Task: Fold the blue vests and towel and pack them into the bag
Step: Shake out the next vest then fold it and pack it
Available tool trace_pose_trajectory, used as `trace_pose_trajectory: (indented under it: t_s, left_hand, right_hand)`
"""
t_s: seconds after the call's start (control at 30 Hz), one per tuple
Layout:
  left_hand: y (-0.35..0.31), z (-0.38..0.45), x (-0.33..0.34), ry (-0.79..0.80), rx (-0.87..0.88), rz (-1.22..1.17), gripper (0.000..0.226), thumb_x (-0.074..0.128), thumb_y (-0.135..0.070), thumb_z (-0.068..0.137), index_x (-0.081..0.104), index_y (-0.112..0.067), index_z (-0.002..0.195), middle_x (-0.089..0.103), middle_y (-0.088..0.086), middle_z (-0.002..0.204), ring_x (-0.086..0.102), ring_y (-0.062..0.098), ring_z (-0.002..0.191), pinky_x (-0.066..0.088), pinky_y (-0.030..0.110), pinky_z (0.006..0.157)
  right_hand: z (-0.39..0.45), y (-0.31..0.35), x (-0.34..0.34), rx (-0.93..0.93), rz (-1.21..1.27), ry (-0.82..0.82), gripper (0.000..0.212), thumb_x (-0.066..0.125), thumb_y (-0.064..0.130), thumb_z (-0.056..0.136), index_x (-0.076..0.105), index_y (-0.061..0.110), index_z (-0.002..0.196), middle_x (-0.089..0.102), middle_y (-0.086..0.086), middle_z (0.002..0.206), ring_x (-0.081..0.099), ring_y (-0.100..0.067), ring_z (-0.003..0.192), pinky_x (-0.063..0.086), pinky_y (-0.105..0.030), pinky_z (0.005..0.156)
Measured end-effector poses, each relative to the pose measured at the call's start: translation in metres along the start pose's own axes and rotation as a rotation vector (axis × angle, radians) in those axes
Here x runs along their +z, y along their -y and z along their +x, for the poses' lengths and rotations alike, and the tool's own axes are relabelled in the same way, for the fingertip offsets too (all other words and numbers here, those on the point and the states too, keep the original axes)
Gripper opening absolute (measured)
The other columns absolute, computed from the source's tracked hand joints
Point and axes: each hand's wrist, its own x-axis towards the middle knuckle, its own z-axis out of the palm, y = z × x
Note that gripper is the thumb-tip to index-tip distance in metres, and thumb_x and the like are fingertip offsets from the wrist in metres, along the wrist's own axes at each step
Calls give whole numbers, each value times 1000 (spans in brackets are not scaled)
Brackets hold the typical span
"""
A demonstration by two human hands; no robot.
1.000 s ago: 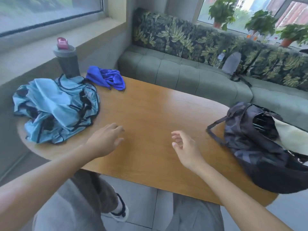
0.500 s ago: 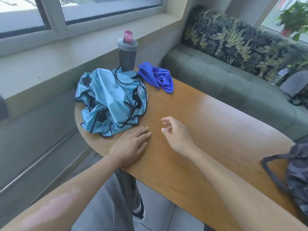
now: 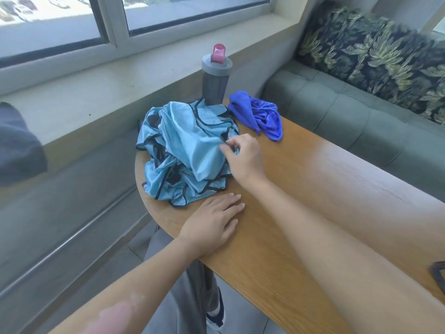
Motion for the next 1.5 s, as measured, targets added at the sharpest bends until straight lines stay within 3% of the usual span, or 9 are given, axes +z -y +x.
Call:
trace_pose_trajectory:
  t_s: [0.2, 0.33, 0.6, 0.8, 1.03, 1.13, 1.23, 1.37, 1.5]
  left_hand:
    - [0, 0, 0, 8, 4, -2, 46, 44, -39, 106, 49, -29, 150, 39, -10, 160, 27, 9, 150, 25, 33, 123]
    - [0, 0, -3, 34, 3, 6, 47, 43, -40, 106, 47, -30, 151, 36, -12, 161, 25, 9, 151, 26, 34, 123]
    - [-3, -1, -6, 22, 0, 24, 41, 49, -39, 102, 55, -26, 141, 49, -5, 150, 46, 17, 137, 37, 35, 116]
    - [-9, -3, -10, -88, 55, 196, 40, 51, -34, 99, 56, -17, 135, 53, 4, 134, 53, 27, 123, 49, 42, 102]
    - [-42, 33, -14, -209, 72, 325, 67, 76, -26, 83, 51, -15, 144, 50, 11, 127, 52, 36, 113, 43, 48, 96]
    - [-53, 55, -10, -50, 58, 457, 50, 90, -22, 66, 67, -15, 110, 53, 10, 118, 48, 35, 108, 41, 47, 91]
    - [-58, 68, -5, 57, 83, 549, 38, 86, -14, 60, 66, -19, 92, 55, 8, 116, 46, 35, 112, 33, 49, 98]
    - [-81, 83, -19, 206, 229, 507, 15, 64, -38, 92, 63, -23, 92, 65, -3, 105, 42, 27, 134, 22, 45, 114]
    - [-125, 104, -58, 358, 75, 16, 38, 41, -47, 101, 46, -18, 76, 54, 0, 74, 52, 21, 75, 43, 41, 71]
  right_hand:
    - [5, -52, -66, 377, 292, -307, 21, 52, 43, 96, 63, 25, 99, 72, 3, 97, 68, -18, 89, 56, -44, 84]
    - [-32, -94, -117, 499, 228, -394, 28, 49, 34, 103, 63, 13, 115, 71, -2, 108, 66, -18, 98, 51, -32, 82]
    - [-139, -150, -188, 659, 160, -490, 22, 50, 28, 104, 63, 11, 112, 71, -6, 96, 64, -15, 74, 53, -24, 64]
    - [-218, -188, -221, 716, -11, -402, 17, 48, 47, 100, 57, 33, 96, 71, 5, 90, 69, -25, 85, 56, -53, 85]
    - [-262, -205, -266, 783, -120, -538, 16, 46, 21, 105, 54, 12, 115, 70, -15, 106, 62, -36, 94, 47, -44, 81]
    - [-270, -198, -271, 745, -251, -607, 30, 52, 9, 99, 51, 8, 129, 61, -17, 127, 53, -38, 118, 43, -47, 96]
    - [-282, -190, -256, 468, -529, -483, 48, 67, 12, 91, 49, 12, 136, 54, -10, 137, 41, -33, 129, 37, -50, 108]
    - [-286, -174, -225, 323, -553, 22, 56, 60, 49, 97, 36, 40, 146, 35, 24, 139, 26, -7, 139, 22, -33, 117]
    - [-283, -188, -206, 287, -593, 38, 22, 60, 35, 100, 52, 42, 119, 49, 22, 117, 45, -8, 118, 30, -30, 105]
